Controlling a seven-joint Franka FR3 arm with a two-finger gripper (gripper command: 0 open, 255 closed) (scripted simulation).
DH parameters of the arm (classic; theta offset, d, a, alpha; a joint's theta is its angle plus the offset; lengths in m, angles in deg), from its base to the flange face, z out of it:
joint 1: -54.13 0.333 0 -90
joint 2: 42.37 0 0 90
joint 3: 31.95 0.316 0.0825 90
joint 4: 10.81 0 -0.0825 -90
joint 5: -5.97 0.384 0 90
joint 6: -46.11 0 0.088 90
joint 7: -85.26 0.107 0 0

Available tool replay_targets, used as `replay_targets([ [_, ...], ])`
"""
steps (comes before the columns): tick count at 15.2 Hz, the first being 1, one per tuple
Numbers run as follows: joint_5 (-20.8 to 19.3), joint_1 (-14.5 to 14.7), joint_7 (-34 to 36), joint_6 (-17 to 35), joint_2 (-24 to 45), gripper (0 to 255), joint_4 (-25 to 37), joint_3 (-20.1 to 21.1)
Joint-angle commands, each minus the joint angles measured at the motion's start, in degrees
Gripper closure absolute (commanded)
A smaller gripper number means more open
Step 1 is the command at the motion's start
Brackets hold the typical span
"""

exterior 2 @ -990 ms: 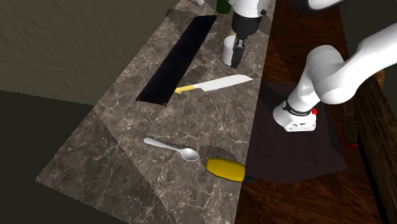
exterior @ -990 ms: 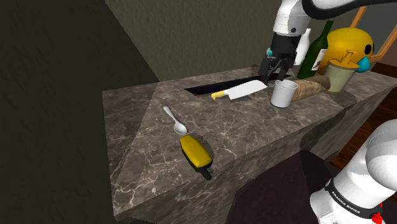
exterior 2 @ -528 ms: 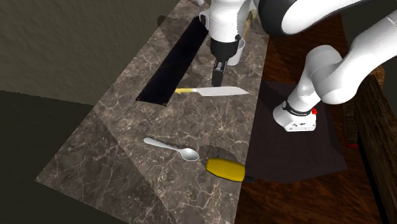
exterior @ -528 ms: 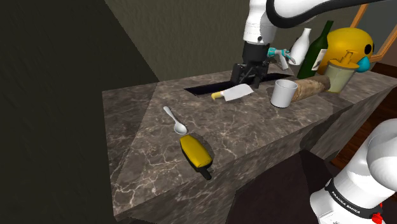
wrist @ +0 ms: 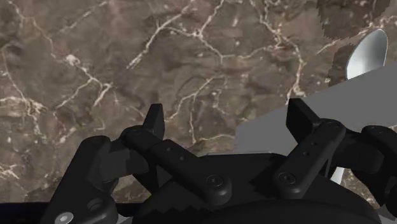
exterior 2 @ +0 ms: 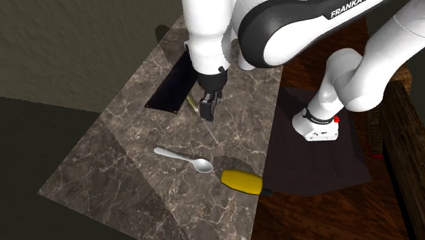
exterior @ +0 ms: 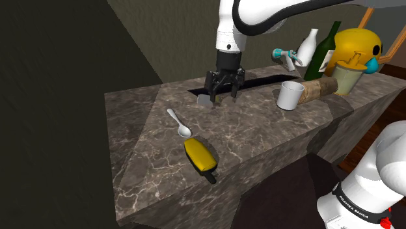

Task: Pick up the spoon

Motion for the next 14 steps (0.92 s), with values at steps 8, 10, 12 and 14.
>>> replay_targets([
  [8, -0.2, 3.3, 7.7, 1.1, 18.7, 0, 17.4, 3.5],
  [10, -0.6, 4.4, 9.4, 0.7, 23.1, 0, 22.2, 3.9],
  [12, -1.1, 5.7, 11.0, 0.0, 27.7, 0, 27.6, 4.3],
  [14, -1.1, 5.8, 11.0, 0.6, 28.1, 0, 27.3, 4.2],
])
